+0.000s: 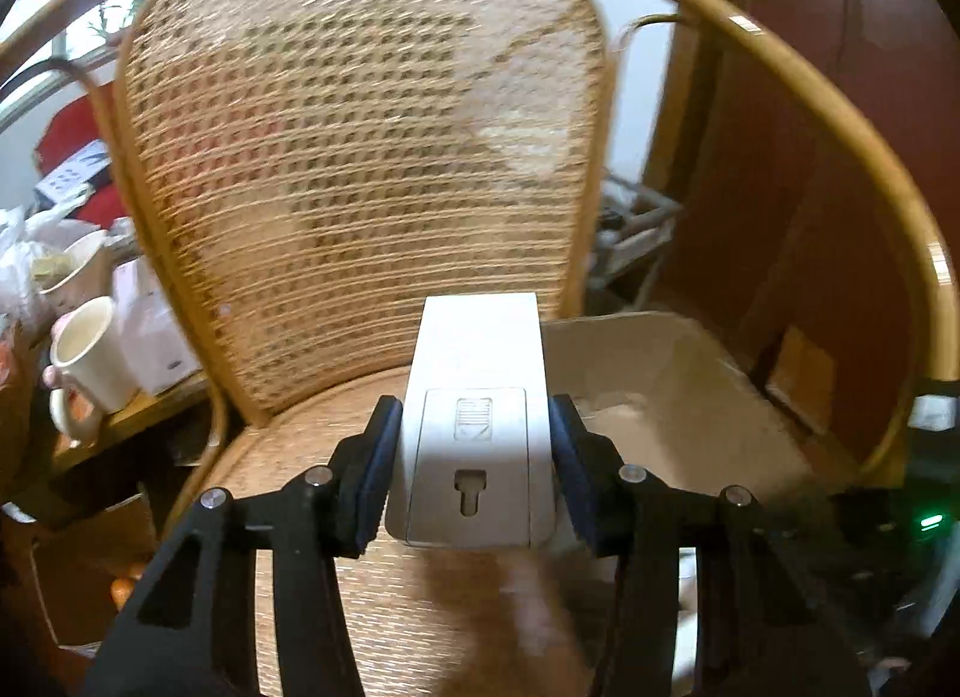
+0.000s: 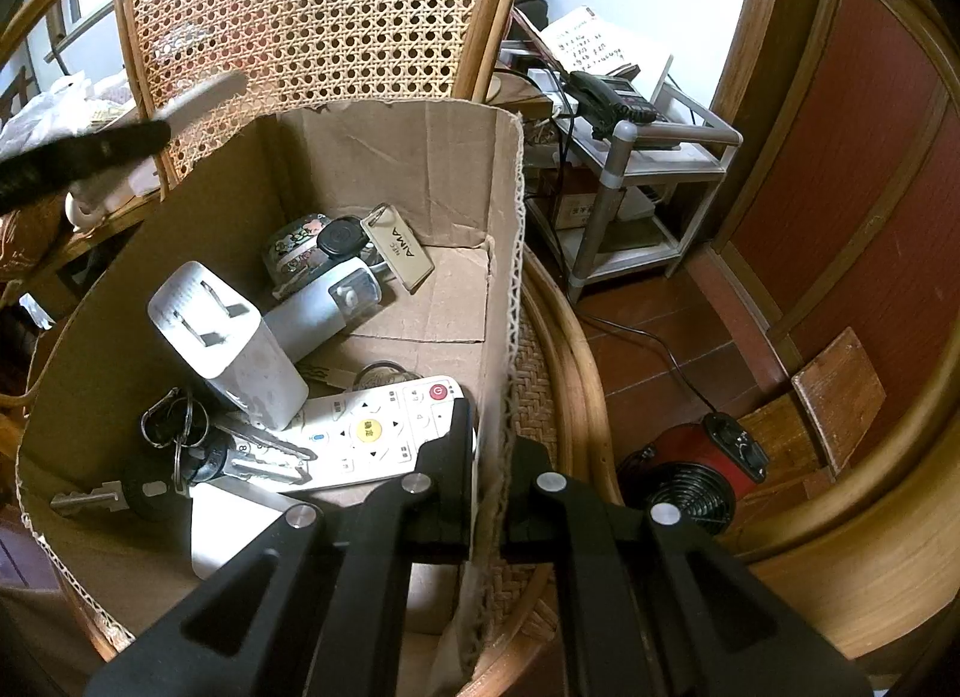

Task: Organize rigid objects
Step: 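Carry the white plate over the box with the left gripper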

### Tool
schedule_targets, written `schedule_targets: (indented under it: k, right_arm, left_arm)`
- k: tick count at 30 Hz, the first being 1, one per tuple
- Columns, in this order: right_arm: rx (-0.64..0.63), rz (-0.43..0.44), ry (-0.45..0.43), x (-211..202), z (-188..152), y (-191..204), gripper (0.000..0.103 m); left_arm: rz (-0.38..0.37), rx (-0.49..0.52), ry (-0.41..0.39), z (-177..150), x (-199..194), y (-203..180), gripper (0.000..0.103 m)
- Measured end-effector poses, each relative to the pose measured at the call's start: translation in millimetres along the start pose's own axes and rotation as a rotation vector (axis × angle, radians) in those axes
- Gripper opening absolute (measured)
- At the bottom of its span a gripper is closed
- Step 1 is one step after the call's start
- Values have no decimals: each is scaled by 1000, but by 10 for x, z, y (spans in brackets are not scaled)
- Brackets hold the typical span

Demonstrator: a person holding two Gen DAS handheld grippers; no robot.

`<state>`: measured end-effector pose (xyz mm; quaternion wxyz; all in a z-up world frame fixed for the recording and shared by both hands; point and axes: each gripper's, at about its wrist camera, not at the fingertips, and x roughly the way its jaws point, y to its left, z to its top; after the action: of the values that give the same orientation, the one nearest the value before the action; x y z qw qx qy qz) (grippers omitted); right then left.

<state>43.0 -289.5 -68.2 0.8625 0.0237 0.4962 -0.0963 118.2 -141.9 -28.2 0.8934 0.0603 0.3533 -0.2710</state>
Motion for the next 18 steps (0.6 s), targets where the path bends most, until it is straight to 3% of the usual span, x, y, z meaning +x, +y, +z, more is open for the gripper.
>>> schedule_targets:
  k: [6, 15, 16, 17, 18]
  right_arm:
    - [-1, 0, 0, 0, -1, 0, 8]
    - [-1, 1, 0, 3, 4, 0, 8]
    - [-2, 1, 0, 1, 4, 4, 8]
    - [-4, -2, 0, -2, 2, 12, 8]
    - [-7, -4, 0, -2, 6, 17, 8]
  left_arm:
    - [-64, 18, 55, 77, 1, -274, 47]
    - [-10, 14, 110, 60, 151, -208, 47]
    - [2, 20, 107, 52, 128, -203, 53]
    - [16, 22, 101, 26, 106, -170, 69]
    - [36, 19, 83, 24, 89, -135, 77]
